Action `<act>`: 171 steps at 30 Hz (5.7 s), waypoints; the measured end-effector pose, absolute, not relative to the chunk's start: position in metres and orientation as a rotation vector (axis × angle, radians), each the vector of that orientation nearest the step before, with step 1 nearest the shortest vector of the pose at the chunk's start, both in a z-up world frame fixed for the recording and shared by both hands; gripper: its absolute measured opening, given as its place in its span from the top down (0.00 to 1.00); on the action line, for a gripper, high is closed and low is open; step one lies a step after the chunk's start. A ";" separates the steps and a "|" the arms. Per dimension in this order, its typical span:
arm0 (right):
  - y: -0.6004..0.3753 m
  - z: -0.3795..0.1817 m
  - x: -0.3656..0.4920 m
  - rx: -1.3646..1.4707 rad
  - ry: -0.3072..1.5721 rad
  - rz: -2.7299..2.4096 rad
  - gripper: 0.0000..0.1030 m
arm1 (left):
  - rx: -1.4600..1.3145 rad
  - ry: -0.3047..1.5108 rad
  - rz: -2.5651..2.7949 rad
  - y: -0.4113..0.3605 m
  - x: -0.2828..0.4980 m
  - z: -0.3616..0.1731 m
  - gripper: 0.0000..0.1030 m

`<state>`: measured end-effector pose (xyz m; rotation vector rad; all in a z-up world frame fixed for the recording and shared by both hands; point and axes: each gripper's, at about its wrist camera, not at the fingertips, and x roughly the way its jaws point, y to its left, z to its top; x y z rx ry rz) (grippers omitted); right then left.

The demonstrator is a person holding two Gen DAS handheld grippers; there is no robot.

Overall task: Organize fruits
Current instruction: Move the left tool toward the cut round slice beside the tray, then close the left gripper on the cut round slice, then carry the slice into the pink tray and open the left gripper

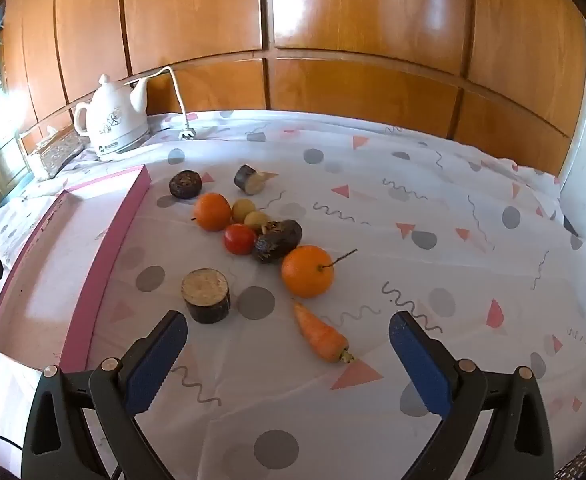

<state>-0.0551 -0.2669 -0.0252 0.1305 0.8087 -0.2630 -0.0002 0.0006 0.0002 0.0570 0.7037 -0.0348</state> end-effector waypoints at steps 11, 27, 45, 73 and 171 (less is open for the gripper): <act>-0.259 -0.014 -0.058 0.123 0.773 -0.253 0.00 | 0.080 0.712 -0.044 -0.002 -0.001 -0.003 0.00; -0.258 -0.009 -0.060 0.106 0.757 -0.264 0.00 | 0.077 0.728 -0.059 -0.007 -0.001 -0.005 0.00; -0.253 0.000 -0.062 0.056 0.725 -0.267 0.00 | 0.042 0.749 -0.100 -0.006 -0.001 -0.007 0.00; -0.296 -0.006 -0.056 0.047 0.787 -0.279 0.00 | -0.016 0.775 -0.248 -0.017 -0.007 -0.006 0.00; -0.598 -0.013 -0.111 0.812 0.902 -0.864 0.56 | -0.098 0.976 -0.058 0.001 0.115 -0.029 0.51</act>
